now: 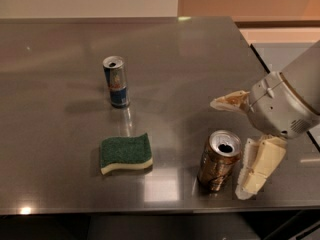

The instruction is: Move orange can near redbull can

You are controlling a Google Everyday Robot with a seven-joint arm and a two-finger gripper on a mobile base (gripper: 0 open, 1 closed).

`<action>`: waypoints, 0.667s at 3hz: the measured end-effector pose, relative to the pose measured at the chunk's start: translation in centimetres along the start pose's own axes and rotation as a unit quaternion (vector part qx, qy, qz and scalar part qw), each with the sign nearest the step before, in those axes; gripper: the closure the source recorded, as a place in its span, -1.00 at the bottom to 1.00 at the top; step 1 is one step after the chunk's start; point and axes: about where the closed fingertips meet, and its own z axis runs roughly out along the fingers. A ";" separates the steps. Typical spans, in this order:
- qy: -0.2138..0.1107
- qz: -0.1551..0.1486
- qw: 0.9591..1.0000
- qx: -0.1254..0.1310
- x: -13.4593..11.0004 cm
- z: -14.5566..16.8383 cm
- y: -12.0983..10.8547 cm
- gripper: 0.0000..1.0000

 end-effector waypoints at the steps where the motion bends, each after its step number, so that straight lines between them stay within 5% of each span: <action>1: -0.015 -0.015 1.000 -0.017 -0.7 0.6 0.7 -0.65; 2: -0.023 -0.024 0.999 -0.025 -1.1 0.7 1.0 -0.16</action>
Offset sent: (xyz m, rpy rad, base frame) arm -0.0129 0.0161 -0.0028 0.0617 0.0379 0.0970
